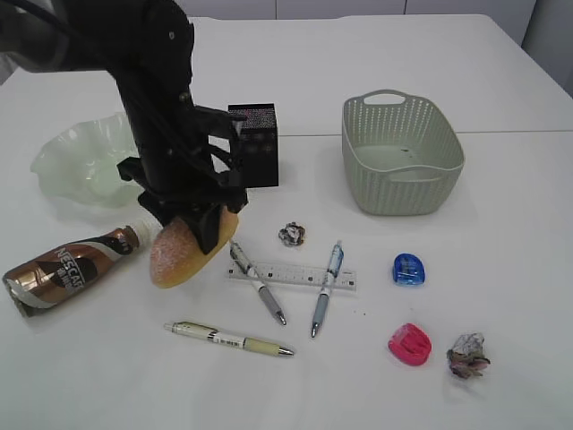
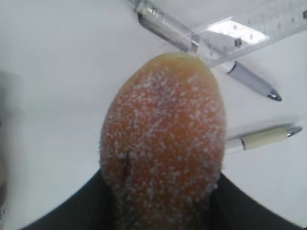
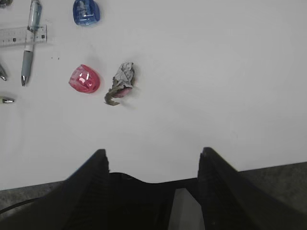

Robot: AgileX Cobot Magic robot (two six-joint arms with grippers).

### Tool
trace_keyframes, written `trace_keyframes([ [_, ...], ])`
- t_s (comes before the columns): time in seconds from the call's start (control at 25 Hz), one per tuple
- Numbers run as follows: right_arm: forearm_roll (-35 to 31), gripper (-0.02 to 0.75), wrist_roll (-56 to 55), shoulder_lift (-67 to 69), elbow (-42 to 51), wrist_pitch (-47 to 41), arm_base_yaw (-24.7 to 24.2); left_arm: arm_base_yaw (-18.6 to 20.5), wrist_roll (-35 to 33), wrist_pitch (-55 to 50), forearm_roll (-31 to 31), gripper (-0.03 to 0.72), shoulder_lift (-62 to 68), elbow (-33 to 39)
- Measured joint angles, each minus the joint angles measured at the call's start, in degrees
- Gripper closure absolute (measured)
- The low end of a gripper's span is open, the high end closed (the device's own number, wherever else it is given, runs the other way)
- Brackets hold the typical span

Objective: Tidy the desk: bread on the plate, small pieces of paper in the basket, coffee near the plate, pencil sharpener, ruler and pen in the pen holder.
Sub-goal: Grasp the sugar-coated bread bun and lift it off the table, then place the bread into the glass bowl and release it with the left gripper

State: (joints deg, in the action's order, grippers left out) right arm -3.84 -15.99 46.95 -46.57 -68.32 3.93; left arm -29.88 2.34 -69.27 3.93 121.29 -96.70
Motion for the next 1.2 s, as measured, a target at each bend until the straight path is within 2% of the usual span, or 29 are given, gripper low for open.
trace_keyframes([
  [0.24,0.0,0.305,0.0,0.0,0.0,-1.4,0.0,1.0,3.4,-0.4,0.5,0.390,-2.4,-4.9],
  [0.56,0.0,0.305,0.0,0.0,0.0,-2.7,0.0,7.0,4.3,-1.1,0.0,0.390,-2.9,-13.2],
  [0.76,0.0,0.305,0.0,0.0,0.0,-2.8,0.0,12.7,4.9,-0.4,-1.8,0.390,-2.9,-13.9],
  [1.0,0.0,0.305,0.0,0.0,0.0,-2.9,0.0,19.5,6.9,7.4,-2.1,0.390,-2.9,-13.9],
  [1.2,0.0,0.305,0.0,0.0,0.0,-2.9,0.0,20.9,7.3,12.3,-2.1,0.389,-0.6,-13.9],
])
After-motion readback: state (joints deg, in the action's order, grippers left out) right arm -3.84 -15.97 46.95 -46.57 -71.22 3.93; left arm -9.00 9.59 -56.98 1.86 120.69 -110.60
